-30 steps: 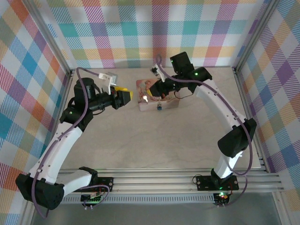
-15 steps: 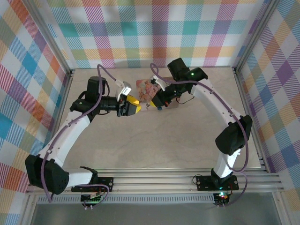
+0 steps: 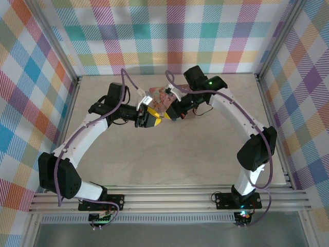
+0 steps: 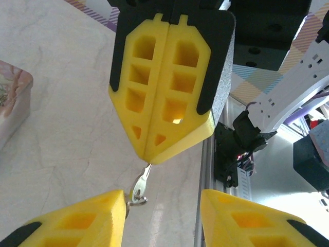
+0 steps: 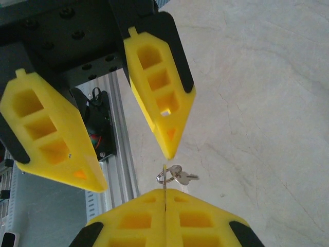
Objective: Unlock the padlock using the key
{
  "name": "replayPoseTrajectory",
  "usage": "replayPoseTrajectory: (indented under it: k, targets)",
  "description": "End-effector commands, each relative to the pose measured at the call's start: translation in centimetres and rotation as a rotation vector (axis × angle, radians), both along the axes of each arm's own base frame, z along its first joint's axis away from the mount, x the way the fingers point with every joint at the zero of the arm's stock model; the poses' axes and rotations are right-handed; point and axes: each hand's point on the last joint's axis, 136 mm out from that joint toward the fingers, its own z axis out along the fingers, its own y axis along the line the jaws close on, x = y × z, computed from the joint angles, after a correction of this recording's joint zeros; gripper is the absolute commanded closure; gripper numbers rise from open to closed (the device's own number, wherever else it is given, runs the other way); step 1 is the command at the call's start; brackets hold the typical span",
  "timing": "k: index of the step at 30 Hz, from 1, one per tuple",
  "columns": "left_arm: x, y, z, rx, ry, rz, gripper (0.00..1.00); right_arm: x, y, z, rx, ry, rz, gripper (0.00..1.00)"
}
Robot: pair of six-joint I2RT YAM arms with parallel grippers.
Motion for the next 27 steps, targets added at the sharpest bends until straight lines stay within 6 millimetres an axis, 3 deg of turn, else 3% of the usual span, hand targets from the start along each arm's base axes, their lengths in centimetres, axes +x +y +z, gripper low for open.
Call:
replayPoseTrajectory:
  k: [1,7,9,13,17,18,20,22,27]
  targets:
    - [-0.5,-0.7,0.7,-0.009,-0.019,-0.051,0.59,-1.3,0.3,1.9,0.065,-0.014,0.035,1.00]
    - [-0.2,-0.9,0.2,-0.004,-0.012,-0.059,0.62,-1.4,0.3,2.0,0.074,-0.019,0.037,1.00]
    - [-0.2,-0.9,0.2,-0.004,-0.007,-0.063,0.69,-1.4,0.3,1.9,0.075,-0.014,0.039,1.00]
    - [0.0,-1.0,0.0,0.007,0.022,-0.056,0.99,-1.4,0.4,2.4,0.094,-0.014,0.033,1.00]
    - [1.1,-0.8,-0.4,0.041,0.054,0.022,1.00,-1.2,0.8,3.4,0.149,-0.033,0.012,1.00]
    - [1.2,-0.7,-0.3,0.039,0.055,0.031,1.00,-1.0,0.9,3.5,0.158,-0.044,-0.003,0.97]
    - [1.5,-0.6,-0.2,0.035,0.055,0.062,1.00,0.1,0.8,3.6,0.169,-0.068,-0.070,0.81]
    - [1.9,-0.4,0.1,0.024,0.054,0.107,1.00,1.9,0.1,4.1,0.181,-0.067,-0.214,0.50]
    - [3.8,0.3,1.0,-0.049,0.084,0.284,1.00,5.0,-2.1,6.2,0.359,0.059,-0.463,0.46]
